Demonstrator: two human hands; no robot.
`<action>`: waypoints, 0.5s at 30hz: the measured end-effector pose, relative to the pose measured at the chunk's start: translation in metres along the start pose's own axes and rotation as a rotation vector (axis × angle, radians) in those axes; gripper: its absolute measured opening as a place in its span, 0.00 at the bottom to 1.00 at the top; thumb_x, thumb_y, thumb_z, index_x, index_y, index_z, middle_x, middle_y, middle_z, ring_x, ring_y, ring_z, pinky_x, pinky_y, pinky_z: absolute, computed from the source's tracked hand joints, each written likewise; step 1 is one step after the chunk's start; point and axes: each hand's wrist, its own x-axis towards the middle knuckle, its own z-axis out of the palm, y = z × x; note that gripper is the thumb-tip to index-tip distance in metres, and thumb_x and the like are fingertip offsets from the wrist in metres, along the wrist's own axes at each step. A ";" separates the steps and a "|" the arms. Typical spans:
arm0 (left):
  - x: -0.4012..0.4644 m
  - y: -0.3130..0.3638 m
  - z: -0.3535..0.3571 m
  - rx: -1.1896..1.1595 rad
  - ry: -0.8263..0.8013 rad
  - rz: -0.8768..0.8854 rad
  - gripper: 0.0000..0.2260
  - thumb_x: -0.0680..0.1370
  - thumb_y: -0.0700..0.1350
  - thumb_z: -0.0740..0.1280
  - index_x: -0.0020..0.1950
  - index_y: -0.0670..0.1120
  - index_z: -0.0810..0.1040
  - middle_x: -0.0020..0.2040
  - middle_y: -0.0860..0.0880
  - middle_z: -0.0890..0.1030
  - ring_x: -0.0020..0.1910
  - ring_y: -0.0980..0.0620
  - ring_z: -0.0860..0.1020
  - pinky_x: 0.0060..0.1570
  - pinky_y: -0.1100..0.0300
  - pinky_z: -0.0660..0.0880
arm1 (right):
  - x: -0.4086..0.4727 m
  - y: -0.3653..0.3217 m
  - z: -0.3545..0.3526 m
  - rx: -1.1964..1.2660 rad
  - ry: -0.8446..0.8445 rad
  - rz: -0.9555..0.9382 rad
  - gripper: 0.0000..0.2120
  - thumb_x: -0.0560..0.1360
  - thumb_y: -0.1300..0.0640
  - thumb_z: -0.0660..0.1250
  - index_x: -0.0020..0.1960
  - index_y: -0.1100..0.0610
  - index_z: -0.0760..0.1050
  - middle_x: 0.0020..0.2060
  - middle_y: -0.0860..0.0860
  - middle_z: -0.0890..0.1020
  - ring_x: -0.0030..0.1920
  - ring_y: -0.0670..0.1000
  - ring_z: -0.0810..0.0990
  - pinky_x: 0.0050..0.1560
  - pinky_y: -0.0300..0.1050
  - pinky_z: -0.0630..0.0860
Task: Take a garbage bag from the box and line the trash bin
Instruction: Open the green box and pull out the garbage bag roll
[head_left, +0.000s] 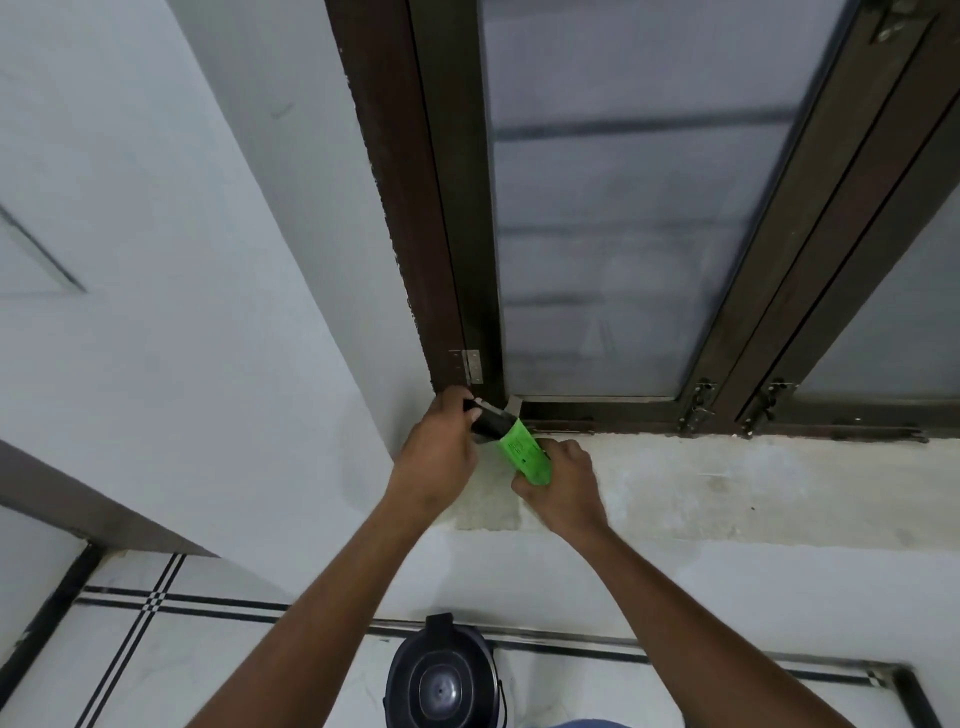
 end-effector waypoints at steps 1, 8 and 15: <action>-0.005 0.002 -0.004 -0.034 0.092 -0.006 0.11 0.89 0.43 0.62 0.70 0.43 0.76 0.62 0.42 0.82 0.54 0.41 0.83 0.49 0.52 0.79 | 0.005 -0.002 -0.002 -0.059 0.007 -0.004 0.24 0.70 0.42 0.77 0.64 0.50 0.83 0.54 0.53 0.78 0.59 0.60 0.79 0.51 0.51 0.78; -0.005 0.018 -0.021 -0.254 0.386 -0.011 0.10 0.90 0.48 0.61 0.64 0.46 0.79 0.52 0.49 0.84 0.49 0.49 0.83 0.49 0.57 0.78 | 0.028 -0.019 -0.011 -0.251 -0.108 -0.034 0.31 0.69 0.27 0.75 0.63 0.46 0.86 0.59 0.54 0.83 0.64 0.60 0.80 0.59 0.53 0.80; 0.000 0.012 -0.005 -0.518 0.157 -0.298 0.16 0.89 0.60 0.60 0.55 0.51 0.80 0.43 0.50 0.88 0.37 0.51 0.89 0.45 0.47 0.88 | 0.024 -0.006 -0.018 -0.039 -0.095 -0.037 0.25 0.69 0.41 0.80 0.64 0.44 0.85 0.55 0.48 0.90 0.56 0.56 0.87 0.53 0.52 0.85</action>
